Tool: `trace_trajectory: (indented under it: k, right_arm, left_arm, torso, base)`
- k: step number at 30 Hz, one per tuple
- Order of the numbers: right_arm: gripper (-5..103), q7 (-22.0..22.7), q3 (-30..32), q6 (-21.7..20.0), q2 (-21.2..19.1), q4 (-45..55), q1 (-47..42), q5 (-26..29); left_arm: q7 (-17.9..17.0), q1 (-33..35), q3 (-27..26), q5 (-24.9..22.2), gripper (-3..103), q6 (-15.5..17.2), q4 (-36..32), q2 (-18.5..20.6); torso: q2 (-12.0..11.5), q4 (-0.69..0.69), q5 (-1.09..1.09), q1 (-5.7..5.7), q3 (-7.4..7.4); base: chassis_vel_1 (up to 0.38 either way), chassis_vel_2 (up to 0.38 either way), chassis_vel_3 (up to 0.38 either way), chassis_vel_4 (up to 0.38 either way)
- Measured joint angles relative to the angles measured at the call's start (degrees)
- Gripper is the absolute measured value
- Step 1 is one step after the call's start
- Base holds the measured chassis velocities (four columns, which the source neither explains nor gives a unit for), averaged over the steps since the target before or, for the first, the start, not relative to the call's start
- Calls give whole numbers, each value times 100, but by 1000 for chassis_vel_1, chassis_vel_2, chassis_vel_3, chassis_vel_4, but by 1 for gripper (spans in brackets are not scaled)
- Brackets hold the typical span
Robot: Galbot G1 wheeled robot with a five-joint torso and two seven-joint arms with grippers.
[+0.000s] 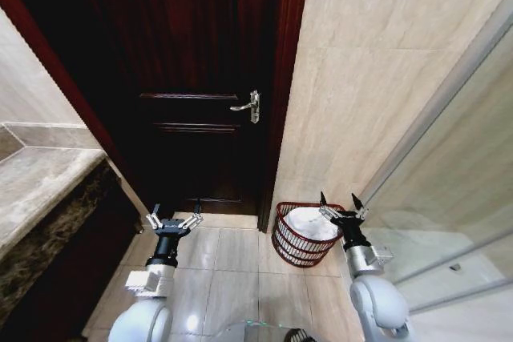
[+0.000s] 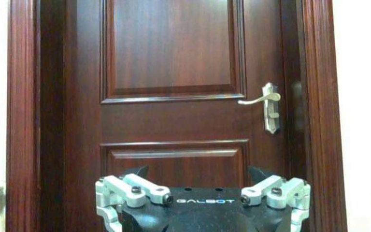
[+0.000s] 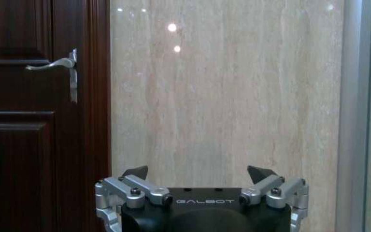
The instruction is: Discard the used towel into the hamper.
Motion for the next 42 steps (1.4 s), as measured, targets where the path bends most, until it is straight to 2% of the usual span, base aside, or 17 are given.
trace_trajectory:
  k: [40,42]
  right_arm:
    - [100,-12,-103,-110,155,117,42,-260]
    - [100,-13,-103,-128,139,150,31,-263]
  left_arm:
    - [20,-10,-190,-197,100,19,-7,89]
    - [32,-4,-195,-204,100,12,-17,83]
  torso:
    - [702,0,0,311,390]
    - [805,0,0,355,449]
  base:
    - [0,0,0,0]
    - [0,0,0,0]
